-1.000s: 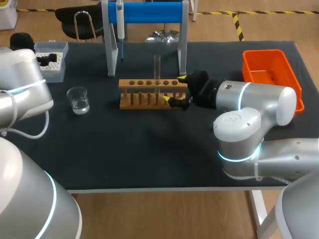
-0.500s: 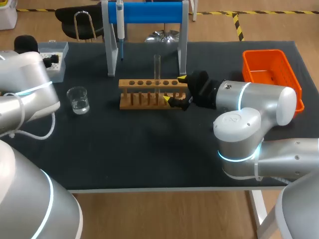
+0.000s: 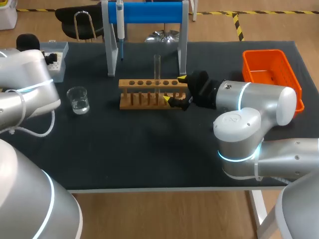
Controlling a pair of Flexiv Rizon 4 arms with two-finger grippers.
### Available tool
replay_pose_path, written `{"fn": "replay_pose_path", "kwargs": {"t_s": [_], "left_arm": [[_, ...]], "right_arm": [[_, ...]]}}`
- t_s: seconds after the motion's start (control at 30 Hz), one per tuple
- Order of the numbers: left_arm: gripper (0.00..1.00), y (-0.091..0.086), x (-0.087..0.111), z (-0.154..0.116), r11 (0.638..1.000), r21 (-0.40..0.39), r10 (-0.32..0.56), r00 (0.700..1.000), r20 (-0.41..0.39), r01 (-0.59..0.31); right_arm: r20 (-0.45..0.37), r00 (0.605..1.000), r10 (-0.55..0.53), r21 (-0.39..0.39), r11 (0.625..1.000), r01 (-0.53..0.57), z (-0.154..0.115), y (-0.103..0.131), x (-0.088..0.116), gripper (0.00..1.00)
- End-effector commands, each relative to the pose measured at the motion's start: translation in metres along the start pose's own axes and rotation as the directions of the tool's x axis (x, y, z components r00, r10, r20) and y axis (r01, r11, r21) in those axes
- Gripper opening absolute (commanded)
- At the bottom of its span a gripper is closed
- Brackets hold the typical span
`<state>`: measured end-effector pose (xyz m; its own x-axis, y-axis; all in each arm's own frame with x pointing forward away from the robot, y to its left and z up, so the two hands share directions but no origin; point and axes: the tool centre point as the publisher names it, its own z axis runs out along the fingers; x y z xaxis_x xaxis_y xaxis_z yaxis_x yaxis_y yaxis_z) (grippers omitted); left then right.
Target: Invert the test tube, pick up the pipette, mount the tip to pipette, aspirate from beaker and dispense into the tube, eject the tip, return the pipette, and cap with the stopper.
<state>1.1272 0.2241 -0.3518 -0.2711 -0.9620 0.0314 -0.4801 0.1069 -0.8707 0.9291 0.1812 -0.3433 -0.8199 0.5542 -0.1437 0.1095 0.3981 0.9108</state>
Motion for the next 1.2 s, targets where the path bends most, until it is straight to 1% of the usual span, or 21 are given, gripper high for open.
{"fn": "replay_pose_path", "kwargs": {"t_s": [0.03,0.13,0.37,0.47,0.73,1.2], "left_arm": [[0.42,-0.003,-0.004,0.004,1.000,-0.013,0.000,1.000,-0.008,0.000],[0.45,-0.003,-0.005,0.005,1.000,-0.016,0.000,1.000,-0.008,0.000],[0.43,-0.004,-0.008,0.008,1.000,-0.018,0.002,1.000,-0.007,-0.002],[0.45,-0.005,-0.010,0.009,1.000,-0.018,0.005,1.000,-0.006,-0.005],[0.43,-0.005,-0.014,0.014,1.000,-0.020,0.015,1.000,-0.007,-0.015],[0.42,0.000,-0.015,0.019,1.000,-0.028,0.008,1.000,-0.013,-0.008]], "right_arm": [[-0.003,1.000,0.000,0.004,1.000,0.000,-0.001,0.001,0.000,1.00],[-0.003,1.000,0.000,0.004,1.000,0.000,-0.001,0.001,0.000,1.00],[-0.003,1.000,0.000,0.004,1.000,0.000,-0.001,0.001,0.000,1.00],[-0.003,1.000,0.000,0.004,1.000,0.000,-0.001,0.001,0.000,1.00],[-0.003,1.000,0.000,0.004,1.000,0.000,-0.001,0.001,0.000,1.00],[-0.003,1.000,0.000,0.004,1.000,0.000,-0.001,0.001,0.000,1.00]]}}
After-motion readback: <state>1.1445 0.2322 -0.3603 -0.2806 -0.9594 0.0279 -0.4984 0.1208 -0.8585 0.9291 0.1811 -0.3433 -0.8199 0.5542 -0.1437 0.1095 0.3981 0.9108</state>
